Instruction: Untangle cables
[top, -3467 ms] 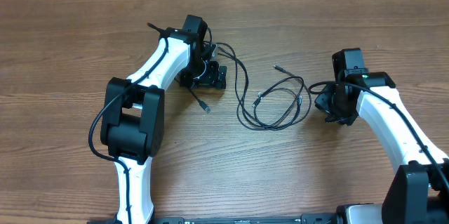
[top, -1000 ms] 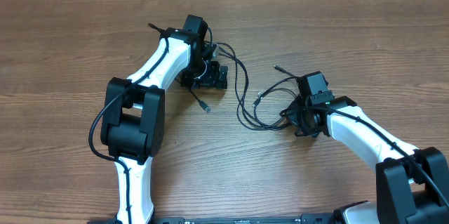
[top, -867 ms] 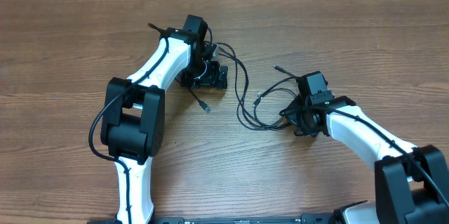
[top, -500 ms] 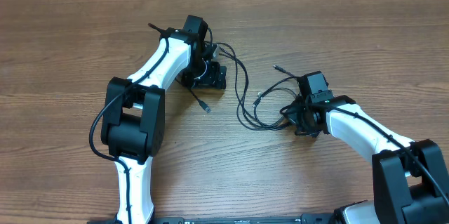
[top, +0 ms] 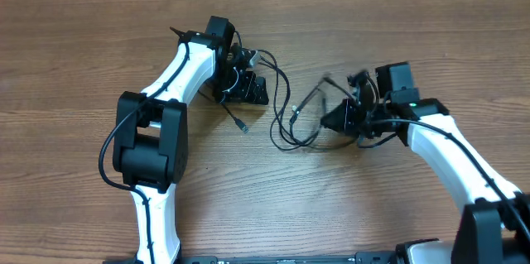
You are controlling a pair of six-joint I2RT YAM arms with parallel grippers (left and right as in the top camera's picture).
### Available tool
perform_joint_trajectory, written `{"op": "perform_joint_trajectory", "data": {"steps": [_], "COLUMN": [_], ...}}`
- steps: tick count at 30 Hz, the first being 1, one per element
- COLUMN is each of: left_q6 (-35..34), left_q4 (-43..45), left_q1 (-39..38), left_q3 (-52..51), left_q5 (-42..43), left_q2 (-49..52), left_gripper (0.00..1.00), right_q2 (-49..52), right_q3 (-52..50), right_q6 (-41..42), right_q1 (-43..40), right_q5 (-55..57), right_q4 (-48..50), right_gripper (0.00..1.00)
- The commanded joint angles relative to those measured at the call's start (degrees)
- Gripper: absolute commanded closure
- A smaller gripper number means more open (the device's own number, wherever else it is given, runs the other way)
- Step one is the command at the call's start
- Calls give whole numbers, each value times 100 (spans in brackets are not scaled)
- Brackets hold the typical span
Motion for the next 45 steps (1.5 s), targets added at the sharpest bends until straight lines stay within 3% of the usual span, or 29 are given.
{"op": "perform_joint_trajectory", "data": {"steps": [1, 2, 5, 6, 8, 11, 15, 18, 19, 21, 24, 26, 31, 40, 43, 45], "left_q6": [350, 348, 348, 350, 350, 348, 345, 345, 343, 343, 334, 323, 153, -682, -964, -1104], "left_q4": [-11, -11, -17, -24, -24, -20, -22, -17, -17, -17, -17, -17, 9, 442, 896, 1180], "left_q1": [-39, -39, -39, -39, -42, -42, -48, -70, -85, -144, -227, -302, -509, -1071, -1279, -1331], "left_q3": [-26, -26, -26, -26, -26, -26, -26, -26, -26, -26, -26, -26, -26, -42, -42, -42], "left_q5": [452, 452, 459, 463, 463, 459, 461, 459, 461, 459, 459, 457, 199, -960, -1556, -1709], "left_q2": [-225, -225, -225, -225, -225, -225, -225, -225, -225, -225, -225, -225, -225, -214, -214, -214], "left_gripper": [18, 18, 18, 17, 16, 15, 14, 14, 14, 14, 18, 20, 24, 36, 46, 59], "right_q2": [-105, -105, -105, -105, -105, -105, -105, -105, -101, -96, -96, -96, -96, -94, -94, -94], "right_q3": [81, 81, 81, 81, 81, 81, 81, 79, 79, 81, 81, 79, 79, 79, 79, 79], "right_q6": [-713, -857, -2553, -2522, -1808, -66, 798, 938, 981, 1167, 1427, 1569, 1683, 1982, 1980, 1978], "right_q1": [-105, -107, -68, -70, -101, -151, -151, -151, -151, -151, -151, -160, -162, -452, -450, -450], "right_q5": [-684, -699, -1867, -1703, -828, 1373, 2267, 2297, 2326, 2531, 3071, 3458, 4175, 4559, 4496, 4360], "right_q4": [-83, -129, -640, -734, -702, -721, -734, -632, -610, -603, -686, -728, -730, -691, -645, -577], "right_gripper": [96, 96, 96, 96, 96, 95, 77, 73, 69, 46, 34, 20, 5, 0, 0, 0]}}
